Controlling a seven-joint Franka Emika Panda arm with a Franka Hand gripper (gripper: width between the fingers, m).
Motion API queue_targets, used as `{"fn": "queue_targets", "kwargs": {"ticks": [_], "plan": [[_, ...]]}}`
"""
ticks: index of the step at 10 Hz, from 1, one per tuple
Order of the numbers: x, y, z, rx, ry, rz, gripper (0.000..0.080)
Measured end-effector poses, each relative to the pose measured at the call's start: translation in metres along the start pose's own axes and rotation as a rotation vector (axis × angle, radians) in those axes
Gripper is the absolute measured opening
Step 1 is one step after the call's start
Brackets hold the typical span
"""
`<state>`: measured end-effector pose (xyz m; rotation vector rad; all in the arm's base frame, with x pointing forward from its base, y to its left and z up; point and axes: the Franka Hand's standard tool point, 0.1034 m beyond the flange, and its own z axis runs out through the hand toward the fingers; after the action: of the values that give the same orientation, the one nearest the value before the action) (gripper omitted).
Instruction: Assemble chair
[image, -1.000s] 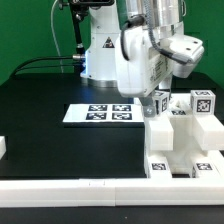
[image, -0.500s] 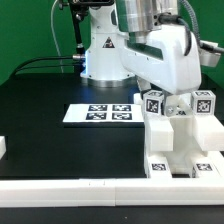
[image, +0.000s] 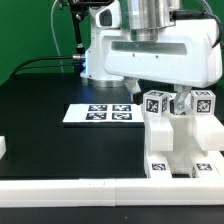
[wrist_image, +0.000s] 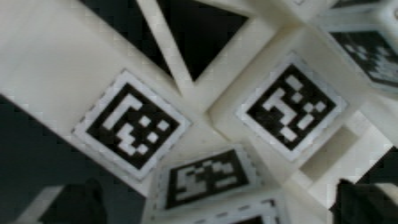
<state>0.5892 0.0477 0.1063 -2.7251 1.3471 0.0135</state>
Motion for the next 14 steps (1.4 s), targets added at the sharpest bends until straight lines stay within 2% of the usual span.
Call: {"fn": "queue_targets", "kwargs": {"ticks": [2, 6, 9, 14], "plan": [[-0.0002, 0.0001, 0.0005, 0.0, -0.001, 0.102, 0.028], [0.0003, -0.0002, 0.0005, 0.0, 0.001, 0.493, 0.0262], [0.0025, -0.0022, -0.0006, 0.023, -0.012, 0.896, 0.0262], [0.0025, -0.0021, -0.0021, 0.024, -0.014, 1.095, 0.0265]]}}
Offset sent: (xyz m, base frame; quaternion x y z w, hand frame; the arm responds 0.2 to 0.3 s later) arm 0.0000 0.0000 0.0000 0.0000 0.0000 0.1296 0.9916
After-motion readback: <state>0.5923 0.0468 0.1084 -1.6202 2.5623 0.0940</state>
